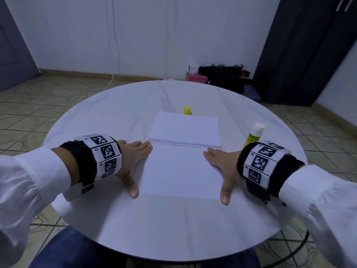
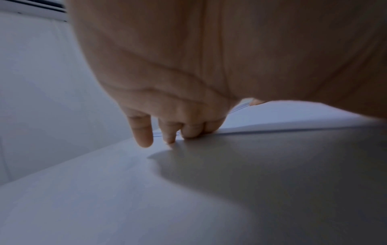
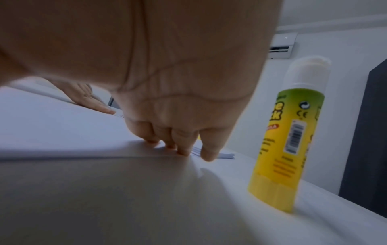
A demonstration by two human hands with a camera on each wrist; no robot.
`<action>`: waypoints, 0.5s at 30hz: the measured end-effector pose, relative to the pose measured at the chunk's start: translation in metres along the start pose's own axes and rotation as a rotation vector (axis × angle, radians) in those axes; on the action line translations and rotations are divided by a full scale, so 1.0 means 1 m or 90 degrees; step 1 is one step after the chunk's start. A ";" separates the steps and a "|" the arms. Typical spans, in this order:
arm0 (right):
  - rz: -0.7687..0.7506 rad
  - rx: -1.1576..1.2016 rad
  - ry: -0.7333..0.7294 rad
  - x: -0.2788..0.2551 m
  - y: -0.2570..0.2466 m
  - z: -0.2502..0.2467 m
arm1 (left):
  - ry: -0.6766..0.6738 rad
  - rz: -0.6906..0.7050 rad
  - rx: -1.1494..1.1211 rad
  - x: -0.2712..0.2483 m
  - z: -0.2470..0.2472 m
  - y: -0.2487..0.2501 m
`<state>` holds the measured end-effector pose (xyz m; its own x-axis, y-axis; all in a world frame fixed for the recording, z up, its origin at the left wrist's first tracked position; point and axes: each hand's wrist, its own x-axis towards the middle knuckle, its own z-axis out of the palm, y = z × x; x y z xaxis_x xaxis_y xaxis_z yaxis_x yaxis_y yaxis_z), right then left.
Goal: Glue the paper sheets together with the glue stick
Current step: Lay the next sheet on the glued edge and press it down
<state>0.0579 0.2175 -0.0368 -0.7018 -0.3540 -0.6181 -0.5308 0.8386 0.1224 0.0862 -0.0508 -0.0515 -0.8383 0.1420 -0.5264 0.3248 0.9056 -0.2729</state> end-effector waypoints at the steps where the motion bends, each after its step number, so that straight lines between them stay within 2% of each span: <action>1: 0.002 -0.010 0.011 0.001 0.000 0.000 | 0.000 -0.004 0.003 0.000 -0.001 0.001; 9: 0.021 -0.005 0.067 -0.005 0.001 0.004 | 0.008 -0.051 -0.027 -0.004 -0.007 0.008; 15: 0.033 0.005 0.042 -0.007 0.000 0.005 | 0.059 -0.076 -0.259 -0.002 -0.011 0.004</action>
<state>0.0650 0.2220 -0.0363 -0.7578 -0.3365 -0.5590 -0.4900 0.8593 0.1470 0.0843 -0.0435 -0.0424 -0.9012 0.0459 -0.4309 0.0402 0.9989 0.0223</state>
